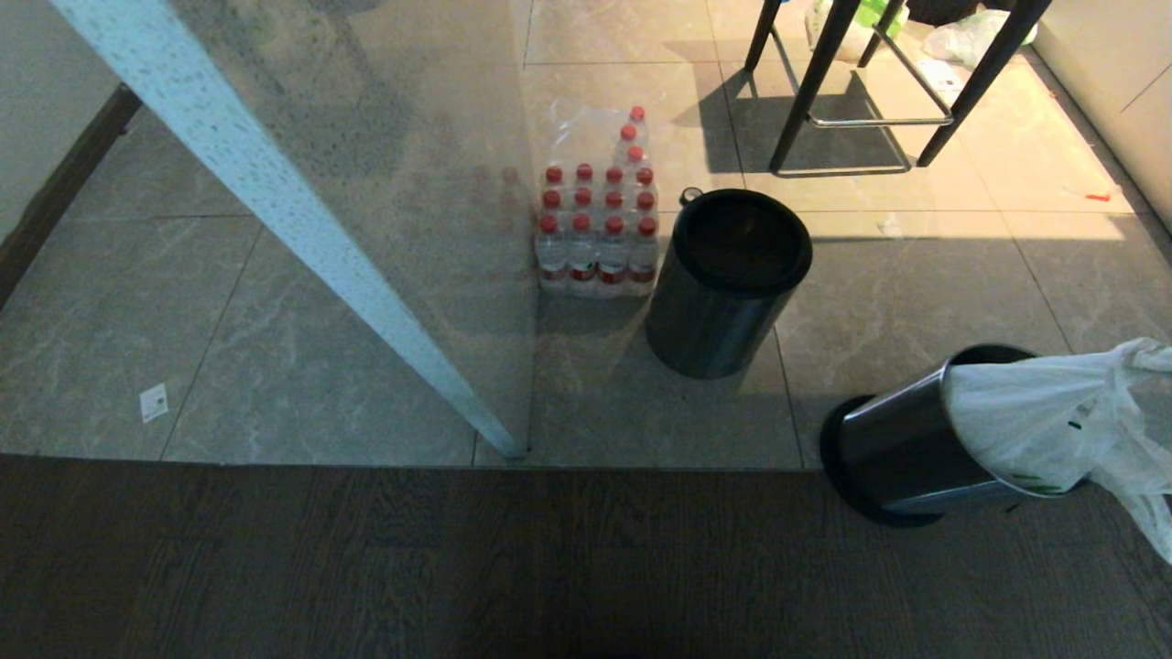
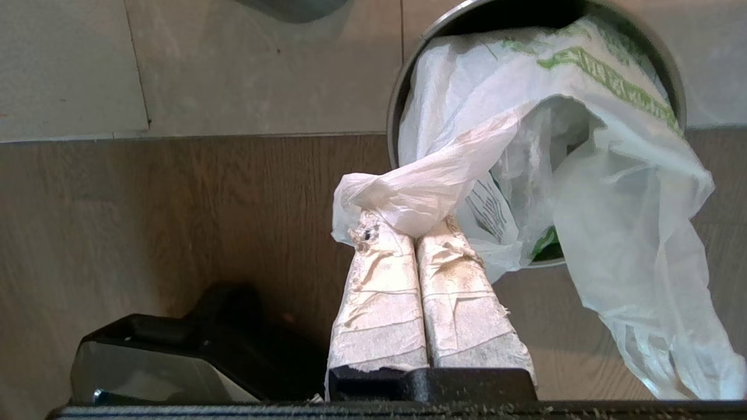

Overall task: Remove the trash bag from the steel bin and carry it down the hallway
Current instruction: Pick up the trash bag

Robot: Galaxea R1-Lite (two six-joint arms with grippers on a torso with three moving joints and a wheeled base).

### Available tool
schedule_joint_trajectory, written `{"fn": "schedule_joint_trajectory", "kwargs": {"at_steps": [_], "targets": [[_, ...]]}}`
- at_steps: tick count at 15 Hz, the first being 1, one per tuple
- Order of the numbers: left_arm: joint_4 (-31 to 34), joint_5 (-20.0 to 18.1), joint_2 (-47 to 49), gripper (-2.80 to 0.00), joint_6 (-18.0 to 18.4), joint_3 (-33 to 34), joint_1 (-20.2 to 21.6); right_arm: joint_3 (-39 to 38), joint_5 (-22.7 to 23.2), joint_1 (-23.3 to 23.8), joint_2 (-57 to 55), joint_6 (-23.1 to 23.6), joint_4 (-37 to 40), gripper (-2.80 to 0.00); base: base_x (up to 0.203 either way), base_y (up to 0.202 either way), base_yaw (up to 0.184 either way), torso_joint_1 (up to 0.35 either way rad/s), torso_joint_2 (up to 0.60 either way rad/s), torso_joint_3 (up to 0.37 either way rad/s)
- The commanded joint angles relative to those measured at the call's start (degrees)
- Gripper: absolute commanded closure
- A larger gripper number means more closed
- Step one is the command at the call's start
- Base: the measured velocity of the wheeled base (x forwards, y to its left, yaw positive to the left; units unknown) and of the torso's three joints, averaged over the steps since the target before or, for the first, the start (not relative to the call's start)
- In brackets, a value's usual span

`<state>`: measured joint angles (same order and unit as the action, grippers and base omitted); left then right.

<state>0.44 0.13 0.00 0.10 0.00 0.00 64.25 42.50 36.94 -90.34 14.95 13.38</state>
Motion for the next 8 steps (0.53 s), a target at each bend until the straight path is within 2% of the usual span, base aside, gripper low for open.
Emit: {"fn": "schedule_joint_trajectory", "kwargs": {"at_steps": [1, 5, 8], "targets": [[0.0, 0.04, 0.0, 0.0, -0.01, 0.0, 0.0, 1.02, 0.22, 0.21, -0.56, -0.09, 0.23, 0.0, 0.0, 0.0, 0.0, 0.0, 0.0, 0.0], [0.0, 0.04, 0.0, 0.0, -0.01, 0.0, 0.0, 2.34, 0.27, 0.99, 2.86, -0.33, 0.62, 0.0, 0.0, 0.0, 0.0, 0.0, 0.0, 0.0], [0.0, 0.04, 0.0, 0.0, -0.01, 0.0, 0.0, 5.65, 0.3, 1.7, 8.52, -0.8, 5.62, 0.0, 0.0, 0.0, 0.0, 0.0, 0.0, 0.0]]}}
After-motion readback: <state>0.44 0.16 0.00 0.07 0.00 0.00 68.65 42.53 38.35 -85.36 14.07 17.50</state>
